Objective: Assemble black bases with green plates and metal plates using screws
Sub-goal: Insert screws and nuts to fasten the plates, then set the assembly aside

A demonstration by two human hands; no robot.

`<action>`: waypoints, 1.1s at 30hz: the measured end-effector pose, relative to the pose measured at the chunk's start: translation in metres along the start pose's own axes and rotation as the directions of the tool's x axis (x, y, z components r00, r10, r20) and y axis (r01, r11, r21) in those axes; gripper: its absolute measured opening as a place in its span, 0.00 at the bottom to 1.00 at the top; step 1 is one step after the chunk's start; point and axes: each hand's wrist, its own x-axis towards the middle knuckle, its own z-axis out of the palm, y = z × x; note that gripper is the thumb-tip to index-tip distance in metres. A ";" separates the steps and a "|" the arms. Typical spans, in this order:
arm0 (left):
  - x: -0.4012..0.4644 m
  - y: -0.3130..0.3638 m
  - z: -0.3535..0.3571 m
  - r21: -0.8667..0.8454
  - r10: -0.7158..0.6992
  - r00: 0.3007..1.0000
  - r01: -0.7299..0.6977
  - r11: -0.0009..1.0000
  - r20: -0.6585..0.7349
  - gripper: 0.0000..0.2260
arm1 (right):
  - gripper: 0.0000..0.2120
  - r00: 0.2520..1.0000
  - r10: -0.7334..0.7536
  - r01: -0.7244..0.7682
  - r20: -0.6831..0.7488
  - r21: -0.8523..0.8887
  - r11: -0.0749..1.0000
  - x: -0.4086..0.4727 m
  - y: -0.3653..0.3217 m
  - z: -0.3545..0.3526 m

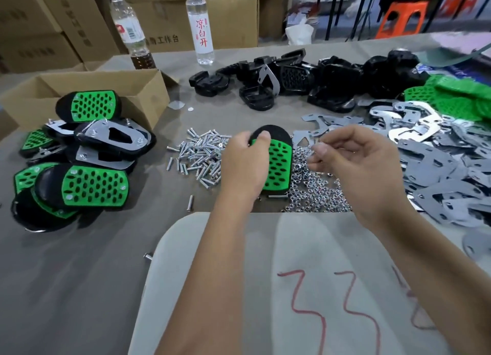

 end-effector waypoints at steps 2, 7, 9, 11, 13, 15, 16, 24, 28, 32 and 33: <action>-0.004 -0.002 0.010 0.147 0.112 0.994 -0.109 0.983 -0.015 0.13 | 0.08 1.000 -0.001 0.001 -0.015 0.032 0.999 0.001 0.000 0.003; -0.013 -0.003 0.027 0.247 0.182 0.983 -0.179 0.952 0.013 0.16 | 0.11 0.997 -0.069 0.065 -0.034 -0.116 0.991 0.002 0.001 0.000; -0.014 -0.004 0.029 0.217 0.179 0.984 -0.178 0.960 0.016 0.16 | 0.11 0.996 -0.085 0.078 -0.038 -0.172 0.982 0.002 0.002 -0.004; -0.014 -0.004 0.030 0.201 0.176 0.984 -0.174 0.964 0.011 0.13 | 0.12 0.994 -0.104 0.095 -0.035 -0.193 0.977 0.002 0.005 -0.006; -0.014 -0.004 0.031 0.209 0.174 0.985 -0.171 0.963 0.001 0.12 | 0.12 0.986 -0.164 0.149 -0.036 -0.268 0.952 0.003 0.008 -0.006; -0.014 -0.004 0.031 0.225 0.188 0.982 -0.180 0.958 -0.015 0.12 | 0.07 0.968 -0.251 0.232 0.001 -0.390 0.891 0.003 0.010 -0.004; -0.015 -0.004 0.031 0.230 0.199 0.980 -0.187 0.955 -0.029 0.12 | 0.04 0.954 -0.297 0.282 0.039 -0.449 0.848 0.003 0.011 -0.002; -0.024 -0.002 0.038 0.247 0.222 0.964 -0.183 0.952 -0.144 0.14 | 0.04 0.895 -0.440 0.389 0.068 -0.601 0.698 0.003 0.013 0.004; -0.018 -0.002 0.028 0.220 0.152 0.988 -0.141 0.965 -0.031 0.17 | 0.01 0.907 -0.379 0.419 0.184 -0.476 0.773 0.008 0.013 -0.008; -0.011 0.001 0.012 0.122 0.052 0.991 -0.067 0.990 0.125 0.23 | 0.01 0.907 -0.327 0.413 0.265 -0.409 0.814 0.010 0.013 -0.010; -0.012 0.001 0.012 0.114 0.052 0.992 -0.065 0.991 0.115 0.24 | 0.01 0.915 -0.321 0.398 0.244 -0.410 0.821 0.008 0.013 -0.007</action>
